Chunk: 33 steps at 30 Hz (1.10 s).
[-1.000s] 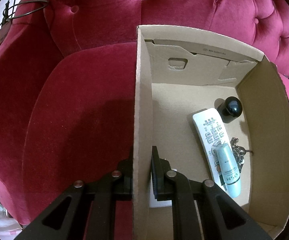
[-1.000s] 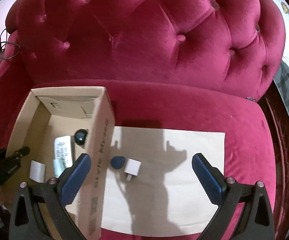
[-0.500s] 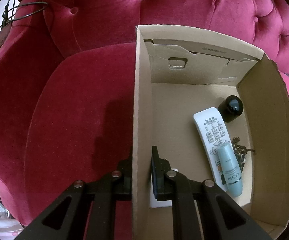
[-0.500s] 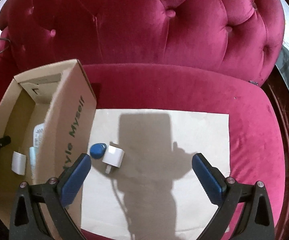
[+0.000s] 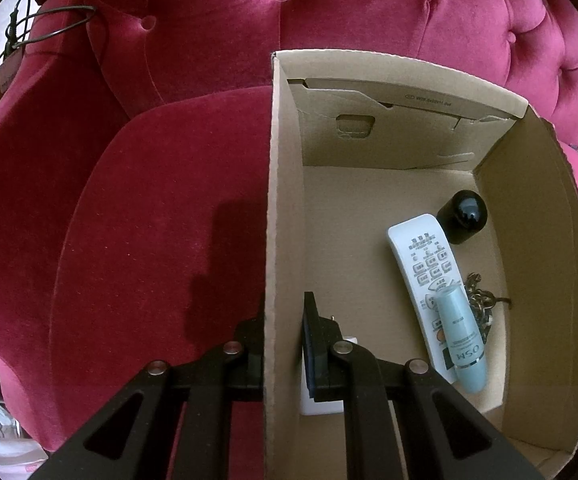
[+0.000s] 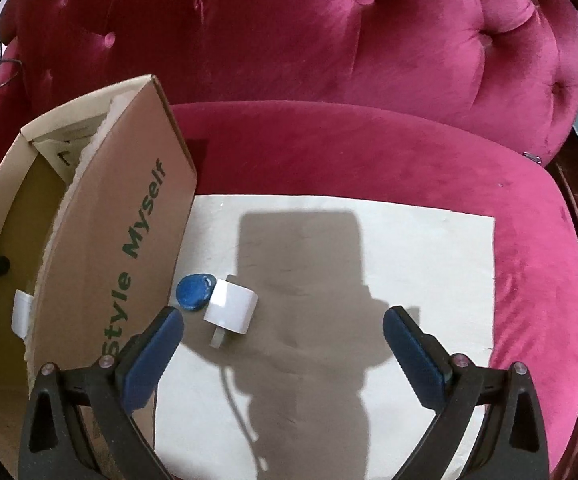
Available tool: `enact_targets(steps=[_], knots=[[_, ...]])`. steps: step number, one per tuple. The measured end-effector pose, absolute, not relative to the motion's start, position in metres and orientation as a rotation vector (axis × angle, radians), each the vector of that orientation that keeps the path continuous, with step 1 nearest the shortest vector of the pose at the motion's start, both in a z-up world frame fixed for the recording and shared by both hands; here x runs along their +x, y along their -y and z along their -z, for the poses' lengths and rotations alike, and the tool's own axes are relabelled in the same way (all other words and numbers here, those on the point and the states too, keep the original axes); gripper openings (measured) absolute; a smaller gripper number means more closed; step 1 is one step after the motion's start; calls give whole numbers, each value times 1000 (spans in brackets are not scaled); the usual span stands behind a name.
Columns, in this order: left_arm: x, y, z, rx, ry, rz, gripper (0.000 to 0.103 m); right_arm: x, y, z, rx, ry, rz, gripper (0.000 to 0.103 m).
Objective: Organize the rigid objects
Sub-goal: 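Move the right gripper back over the white charger plug, then close the right gripper on the white charger plug and lift it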
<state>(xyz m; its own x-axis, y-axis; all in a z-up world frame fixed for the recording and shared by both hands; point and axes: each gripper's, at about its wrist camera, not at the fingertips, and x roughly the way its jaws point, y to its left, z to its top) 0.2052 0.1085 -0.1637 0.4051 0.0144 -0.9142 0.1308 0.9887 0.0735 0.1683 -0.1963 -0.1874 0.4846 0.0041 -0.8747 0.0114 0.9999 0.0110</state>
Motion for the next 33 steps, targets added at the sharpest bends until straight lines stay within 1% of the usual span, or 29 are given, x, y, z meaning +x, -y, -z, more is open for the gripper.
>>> enact_targets(steps=[5, 7, 12, 14, 15, 16, 17, 18, 19, 25, 33], knots=[[205, -110, 164, 135, -1153, 78, 13, 172, 192, 195, 9, -1083, -7, 93], [205, -111, 164, 133, -1154, 77, 13, 175, 190, 199, 8, -1093, -12, 89], [206, -112, 163, 133, -1156, 76, 13, 179, 188, 205, 10, -1109, -19, 81], [206, -111, 163, 138, -1156, 76, 13, 180, 188, 208, 12, -1119, -19, 75], [206, -110, 163, 137, -1156, 76, 13, 180, 189, 209, 15, -1121, -23, 69], [206, -110, 163, 137, -1156, 77, 13, 181, 189, 209, 21, -1123, -28, 60], [206, -111, 163, 137, -1156, 77, 13, 181, 188, 210, 23, -1126, -31, 52], [206, -111, 163, 135, -1157, 78, 13, 182, 187, 211, 29, -1132, -39, 33], [206, -111, 164, 135, -1157, 78, 13, 182, 187, 212, 36, -1136, -43, 27], [206, -111, 164, 137, -1156, 77, 13, 182, 181, 211, 38, -1131, -39, 27], [206, -109, 164, 141, -1154, 71, 13, 173, 180, 195, 26, -1108, -23, 27]])
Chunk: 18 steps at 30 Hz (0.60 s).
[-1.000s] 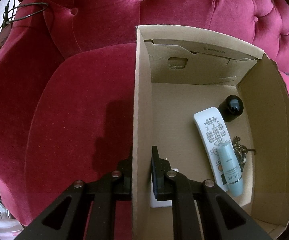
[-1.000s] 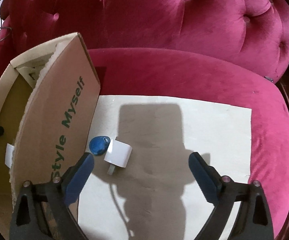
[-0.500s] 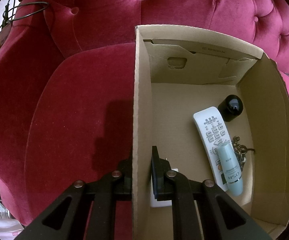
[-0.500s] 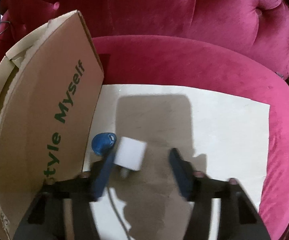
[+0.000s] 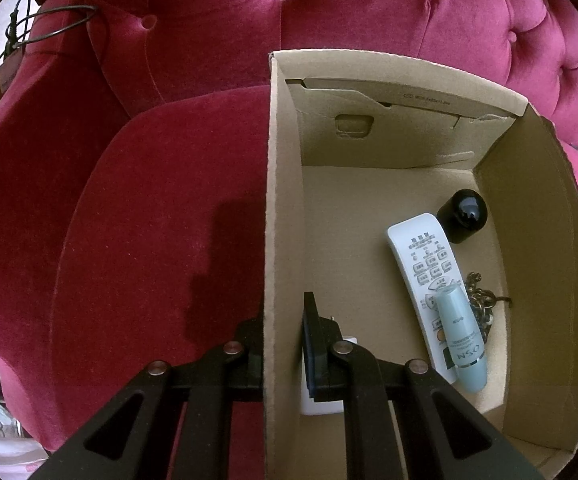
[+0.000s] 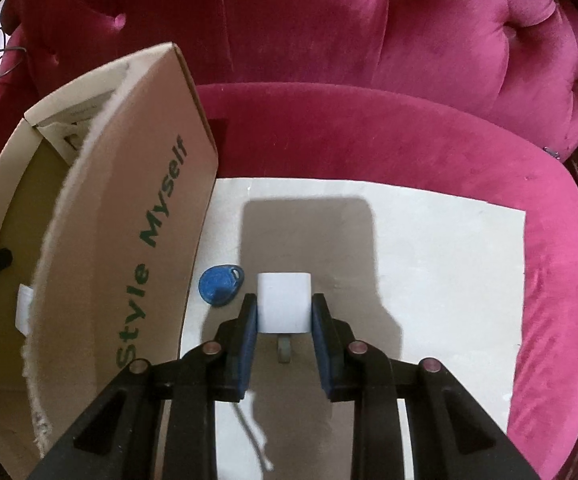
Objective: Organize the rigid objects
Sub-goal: 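Close the right gripper on the white charger plug and lift it, then carry the white charger plug into the box with the right gripper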
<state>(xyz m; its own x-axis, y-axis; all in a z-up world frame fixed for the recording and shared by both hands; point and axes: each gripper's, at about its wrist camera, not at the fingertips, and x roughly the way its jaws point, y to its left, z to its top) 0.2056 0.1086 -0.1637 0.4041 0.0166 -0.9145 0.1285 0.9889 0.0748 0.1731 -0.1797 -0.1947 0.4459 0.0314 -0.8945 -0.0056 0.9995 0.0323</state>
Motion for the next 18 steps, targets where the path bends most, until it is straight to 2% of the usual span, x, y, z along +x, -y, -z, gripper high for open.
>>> enact_targets(steps=[18], knots=[[205, -114, 164, 124, -1154, 80, 13, 145, 160, 128, -5, -1023, 21, 27]])
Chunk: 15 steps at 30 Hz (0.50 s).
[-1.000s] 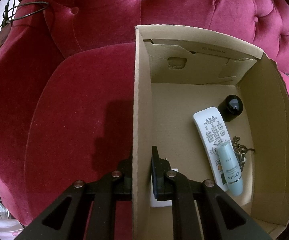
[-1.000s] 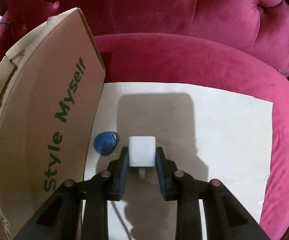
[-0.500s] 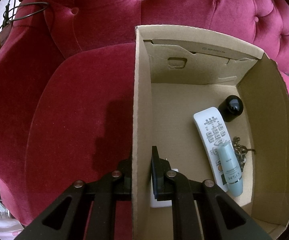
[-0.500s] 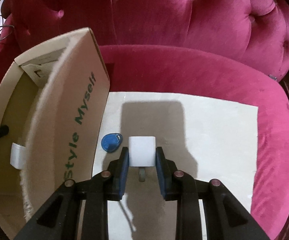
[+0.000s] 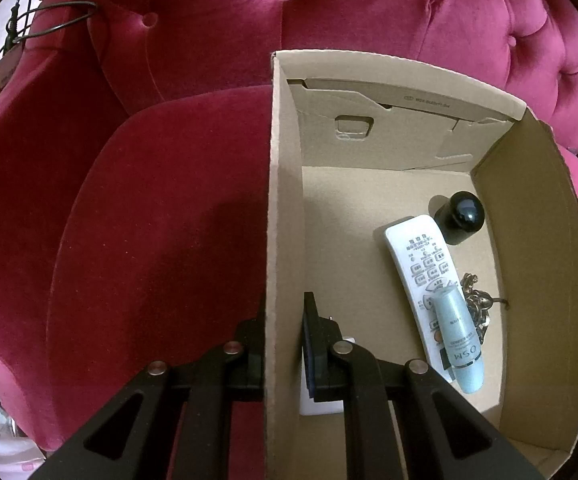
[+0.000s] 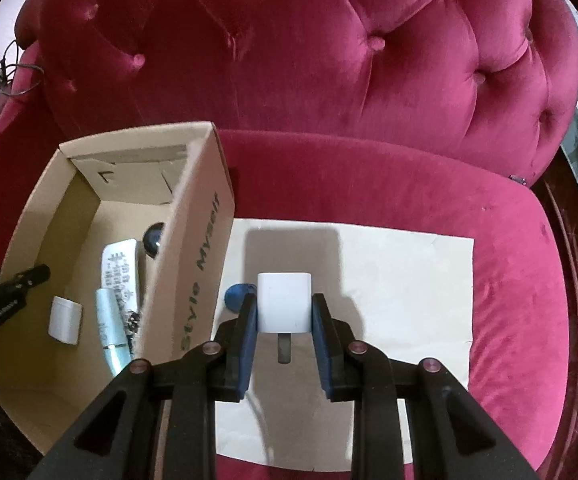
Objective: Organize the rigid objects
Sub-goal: 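Carry the white charger plug into the box with the right gripper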
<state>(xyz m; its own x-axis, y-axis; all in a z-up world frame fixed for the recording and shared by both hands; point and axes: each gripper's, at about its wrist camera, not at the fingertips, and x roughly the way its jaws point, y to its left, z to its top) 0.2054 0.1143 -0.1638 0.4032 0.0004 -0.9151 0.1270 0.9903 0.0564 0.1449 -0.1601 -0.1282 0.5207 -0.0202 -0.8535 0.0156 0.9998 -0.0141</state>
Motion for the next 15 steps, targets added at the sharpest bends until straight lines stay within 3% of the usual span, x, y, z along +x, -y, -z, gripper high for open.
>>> enact_targets(steps=[15], knots=[[205, -113, 164, 122, -1155, 80, 13, 137, 137, 90, -27, -970, 11, 27]])
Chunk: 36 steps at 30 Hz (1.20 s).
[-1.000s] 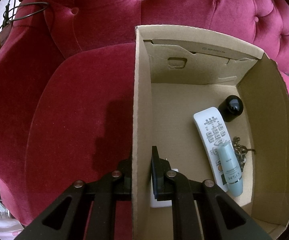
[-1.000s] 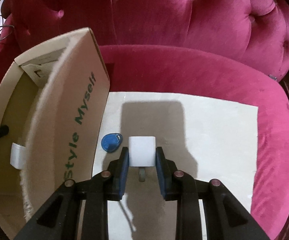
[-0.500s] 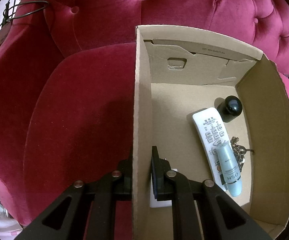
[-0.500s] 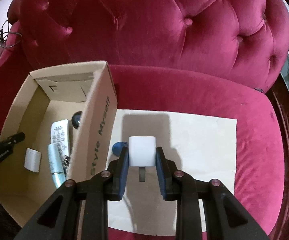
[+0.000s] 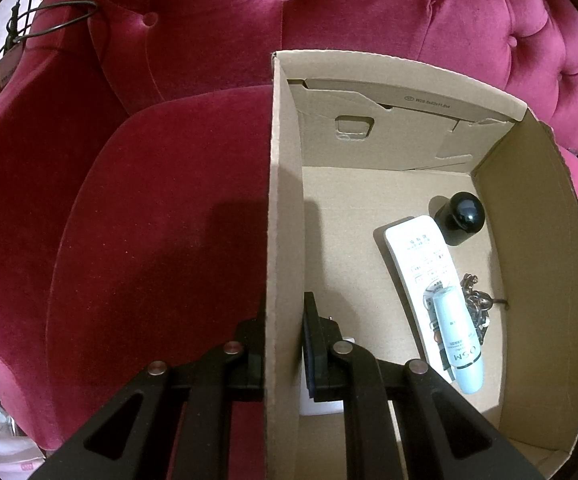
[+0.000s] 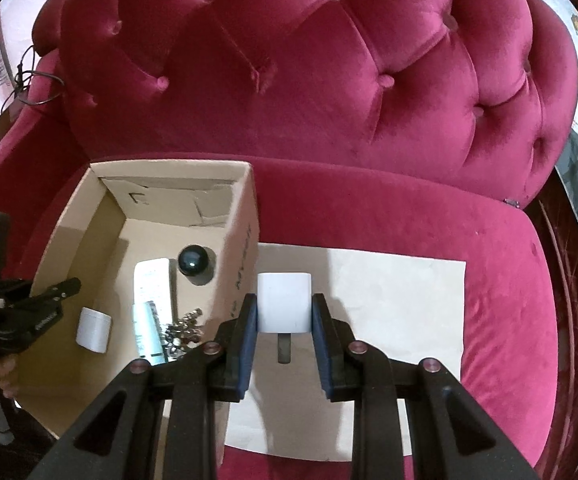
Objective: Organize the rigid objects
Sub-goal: 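Carry the white charger plug into the box with the right gripper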
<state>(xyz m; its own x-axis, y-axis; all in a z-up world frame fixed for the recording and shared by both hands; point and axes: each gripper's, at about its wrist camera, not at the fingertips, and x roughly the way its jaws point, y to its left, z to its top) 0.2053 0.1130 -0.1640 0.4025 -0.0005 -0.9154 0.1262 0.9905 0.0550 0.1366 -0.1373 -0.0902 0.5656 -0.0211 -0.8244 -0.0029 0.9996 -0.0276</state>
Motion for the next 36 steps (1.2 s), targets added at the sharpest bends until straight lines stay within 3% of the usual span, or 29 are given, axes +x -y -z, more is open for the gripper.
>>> enact_targets(steps=[17, 36], knots=[[205, -115, 164, 117, -1154, 83, 13, 140, 79, 79, -65, -959, -83, 27], [206, -119, 163, 109, -1157, 86, 13, 152, 14, 137, -105, -1075, -199, 27]])
